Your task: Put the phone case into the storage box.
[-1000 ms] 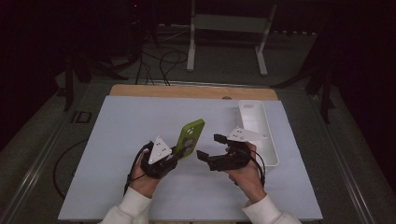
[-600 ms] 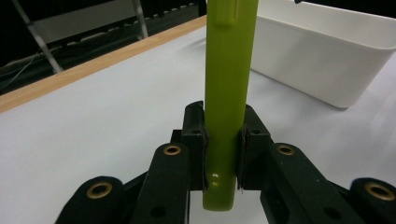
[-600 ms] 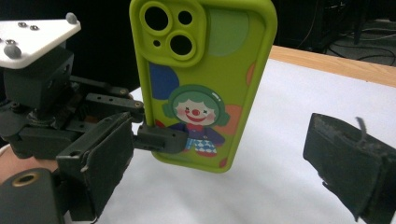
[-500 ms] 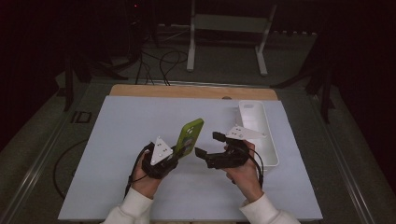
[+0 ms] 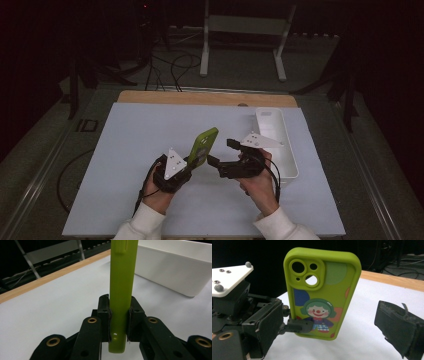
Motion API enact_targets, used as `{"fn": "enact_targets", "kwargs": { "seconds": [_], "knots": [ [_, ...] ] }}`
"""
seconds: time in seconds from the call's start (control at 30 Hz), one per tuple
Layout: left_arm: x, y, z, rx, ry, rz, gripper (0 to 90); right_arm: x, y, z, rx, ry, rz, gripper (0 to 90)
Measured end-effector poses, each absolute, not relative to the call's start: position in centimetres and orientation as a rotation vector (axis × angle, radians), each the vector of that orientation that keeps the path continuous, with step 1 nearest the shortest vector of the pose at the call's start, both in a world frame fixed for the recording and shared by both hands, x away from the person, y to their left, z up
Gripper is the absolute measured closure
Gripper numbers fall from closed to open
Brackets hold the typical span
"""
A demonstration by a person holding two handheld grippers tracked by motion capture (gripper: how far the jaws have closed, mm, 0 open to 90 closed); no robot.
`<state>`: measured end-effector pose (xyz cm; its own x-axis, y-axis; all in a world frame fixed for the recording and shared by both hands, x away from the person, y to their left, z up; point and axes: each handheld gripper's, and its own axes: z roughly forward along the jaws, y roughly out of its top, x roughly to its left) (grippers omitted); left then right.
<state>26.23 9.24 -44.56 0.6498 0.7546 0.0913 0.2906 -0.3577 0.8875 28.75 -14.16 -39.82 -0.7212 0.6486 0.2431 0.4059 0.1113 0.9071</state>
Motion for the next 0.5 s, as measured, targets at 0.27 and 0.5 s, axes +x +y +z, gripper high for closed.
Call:
{"fn": "enact_targets", "kwargs": {
  "seconds": [0.27, 0.5],
  "knots": [
    [26.0, 9.0, -44.7, 1.935, 0.818, 0.635, 77.3, 28.9, -13.5, -39.6, 1.052, 2.154, 1.675, 8.3],
    [25.9, 8.8, -44.8, 1.948, 0.811, 0.639, 77.3, 29.1, -13.0, -39.5, 1.068, 2.13, 1.688, 8.4]
  ]
}}
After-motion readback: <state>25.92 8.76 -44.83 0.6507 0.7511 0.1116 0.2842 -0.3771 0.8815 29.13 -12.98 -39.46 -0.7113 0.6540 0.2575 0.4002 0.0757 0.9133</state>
